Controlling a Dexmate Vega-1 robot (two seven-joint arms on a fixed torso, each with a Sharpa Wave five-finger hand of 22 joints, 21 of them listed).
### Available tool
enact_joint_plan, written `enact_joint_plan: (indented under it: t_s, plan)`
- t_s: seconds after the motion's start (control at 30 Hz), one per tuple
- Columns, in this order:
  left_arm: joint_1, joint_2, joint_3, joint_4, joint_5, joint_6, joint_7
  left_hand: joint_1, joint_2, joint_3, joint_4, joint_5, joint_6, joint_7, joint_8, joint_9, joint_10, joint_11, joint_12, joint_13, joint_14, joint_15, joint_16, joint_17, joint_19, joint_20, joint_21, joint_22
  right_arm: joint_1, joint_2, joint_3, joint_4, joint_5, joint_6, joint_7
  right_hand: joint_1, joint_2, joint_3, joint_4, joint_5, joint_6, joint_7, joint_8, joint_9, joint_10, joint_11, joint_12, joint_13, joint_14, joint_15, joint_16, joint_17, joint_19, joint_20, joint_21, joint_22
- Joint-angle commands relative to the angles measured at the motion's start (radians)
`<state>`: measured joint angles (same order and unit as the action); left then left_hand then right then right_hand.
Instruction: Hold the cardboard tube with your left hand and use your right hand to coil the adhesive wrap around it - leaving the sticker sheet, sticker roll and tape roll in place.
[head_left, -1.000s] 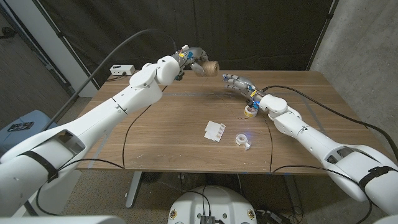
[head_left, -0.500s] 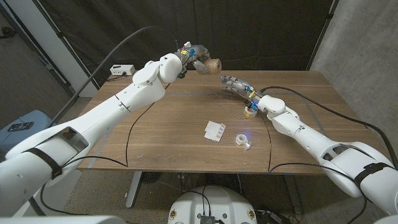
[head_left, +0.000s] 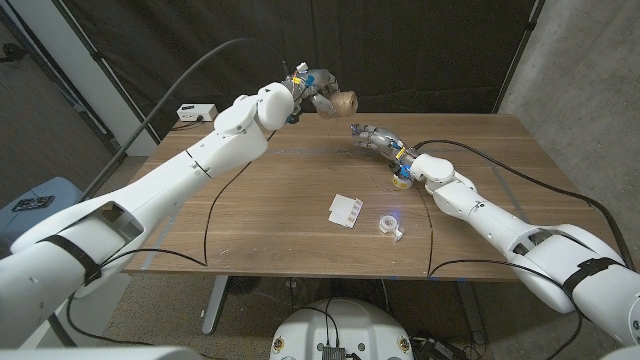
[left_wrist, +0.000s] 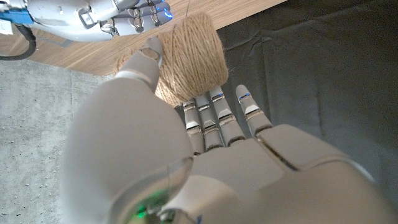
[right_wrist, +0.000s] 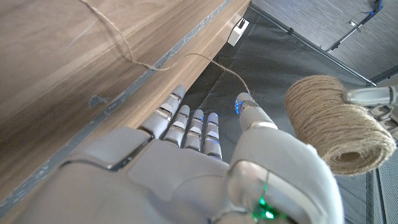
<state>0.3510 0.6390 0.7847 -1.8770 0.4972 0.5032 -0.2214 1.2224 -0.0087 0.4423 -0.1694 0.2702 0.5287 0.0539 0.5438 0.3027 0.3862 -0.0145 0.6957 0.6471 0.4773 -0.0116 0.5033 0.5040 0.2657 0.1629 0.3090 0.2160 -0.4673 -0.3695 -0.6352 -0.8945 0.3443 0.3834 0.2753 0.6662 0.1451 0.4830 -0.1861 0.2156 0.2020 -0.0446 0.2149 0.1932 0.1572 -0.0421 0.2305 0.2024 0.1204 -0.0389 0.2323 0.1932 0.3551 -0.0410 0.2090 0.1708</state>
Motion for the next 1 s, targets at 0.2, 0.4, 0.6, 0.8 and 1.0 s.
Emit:
enact_joint_plan:
  t_s: [0.2,0.4,0.6,0.8,1.0]
  plan:
    - [-0.018,-0.012,0.005,-0.002,-0.031,0.057,0.005,0.06,0.095,-0.001,0.006,0.012,0.01,0.017,0.068,0.043,0.014,-0.001,0.005,0.061,0.005,0.007,0.008,0.006,-0.008,0.003,0.002,0.004,0.042,0.045,-0.028,0.087,-0.029,0.04,0.015,0.023,-0.006,0.006,0.0,0.0,0.006,-0.008,0.002,0.004,0.007,-0.004,-0.007,0.005,0.01,-0.064,0.001,0.003,0.013,-0.078,0.0,0.001]
    - [-0.03,-0.024,0.011,0.005,-0.045,0.078,0.01,0.061,0.096,-0.002,0.006,0.013,0.01,0.02,0.067,0.043,0.014,0.004,0.005,0.061,0.004,0.01,0.01,0.008,-0.008,0.004,0.002,0.004,0.056,0.06,-0.037,0.12,-0.036,0.057,0.025,0.03,-0.012,0.003,0.001,-0.003,0.002,-0.011,0.0,0.004,0.006,-0.006,-0.009,0.005,0.014,-0.065,0.002,0.003,0.014,-0.078,-0.001,0.001]
    - [-0.042,-0.034,0.019,0.008,-0.059,0.094,0.018,0.061,0.098,-0.003,0.006,0.014,0.009,0.024,0.066,0.043,0.017,0.01,0.005,0.061,0.002,0.014,0.012,0.011,-0.011,0.006,0.002,0.004,0.077,0.08,-0.041,0.175,-0.036,0.091,0.048,0.035,-0.017,0.001,0.0,-0.004,-0.002,-0.014,-0.002,0.004,0.007,-0.006,-0.01,0.005,0.015,-0.066,0.001,0.003,0.015,-0.077,-0.001,0.001]
    - [-0.05,-0.042,0.029,0.008,-0.073,0.118,0.02,0.062,0.099,-0.003,0.006,0.016,0.01,0.026,0.065,0.044,0.015,0.012,0.004,0.063,0.004,0.016,0.014,0.012,-0.011,0.007,0.002,0.004,0.085,0.093,-0.042,0.209,-0.036,0.116,0.055,0.044,-0.023,-0.001,0.001,-0.006,-0.004,-0.017,-0.003,0.004,0.009,-0.009,-0.011,0.006,0.017,-0.067,0.0,0.003,0.016,-0.077,-0.002,0.001]
    - [-0.054,-0.048,0.038,0.002,-0.089,0.143,0.022,0.062,0.098,-0.004,0.006,0.017,0.011,0.028,0.065,0.044,0.017,0.014,0.005,0.064,0.004,0.015,0.015,0.013,-0.012,0.007,0.002,0.005,0.098,0.112,-0.042,0.257,-0.035,0.151,0.063,0.048,-0.032,-0.006,0.002,-0.01,-0.007,-0.018,-0.005,0.005,0.009,-0.011,-0.012,0.006,0.017,-0.065,-0.001,0.003,0.017,-0.075,-0.003,0.001]
